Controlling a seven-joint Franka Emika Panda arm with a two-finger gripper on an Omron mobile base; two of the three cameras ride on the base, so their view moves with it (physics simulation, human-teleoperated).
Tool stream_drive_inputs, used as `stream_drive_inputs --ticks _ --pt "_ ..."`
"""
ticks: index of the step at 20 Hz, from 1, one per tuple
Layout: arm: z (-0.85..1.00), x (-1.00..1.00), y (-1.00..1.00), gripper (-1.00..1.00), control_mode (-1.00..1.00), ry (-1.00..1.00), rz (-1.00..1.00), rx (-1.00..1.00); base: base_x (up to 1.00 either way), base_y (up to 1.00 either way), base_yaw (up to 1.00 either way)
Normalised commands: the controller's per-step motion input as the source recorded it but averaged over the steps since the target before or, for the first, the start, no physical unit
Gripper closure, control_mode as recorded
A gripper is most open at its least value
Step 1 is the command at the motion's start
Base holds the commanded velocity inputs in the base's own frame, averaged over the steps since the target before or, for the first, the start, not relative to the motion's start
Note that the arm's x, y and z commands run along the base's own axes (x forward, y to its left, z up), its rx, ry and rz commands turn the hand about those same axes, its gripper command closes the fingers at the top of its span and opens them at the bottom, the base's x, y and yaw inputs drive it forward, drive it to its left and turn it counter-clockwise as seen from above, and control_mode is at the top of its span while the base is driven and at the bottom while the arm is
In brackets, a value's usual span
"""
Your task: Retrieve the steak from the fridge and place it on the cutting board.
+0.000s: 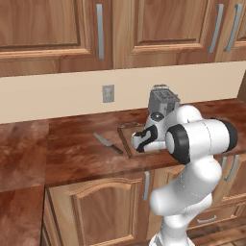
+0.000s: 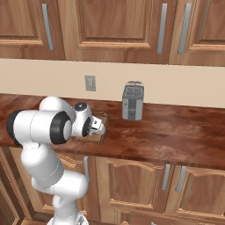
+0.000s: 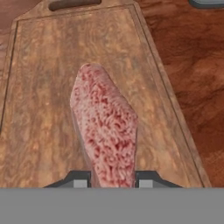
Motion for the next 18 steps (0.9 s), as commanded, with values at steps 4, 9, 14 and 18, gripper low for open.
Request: stream_drive_inputs --ticks 4,9,14,18 --pt "0.00 0.00 0.00 -1.00 -1.00 0.00 0.00 0.00 0.00 0.00 0.00" --pt "0.13 0.00 0.00 -1.00 -1.00 0.00 0.00 0.00 0.00 0.00 0.00" --pt "0.70 -0.16 -0.06 -1.00 -1.00 0.14 -0.05 0.00 0.00 0.00 0.00" --pt "0.87 -0.51 0.00 -1.00 -1.00 0.27 0.00 0.00 0.00 0.00 0.00"
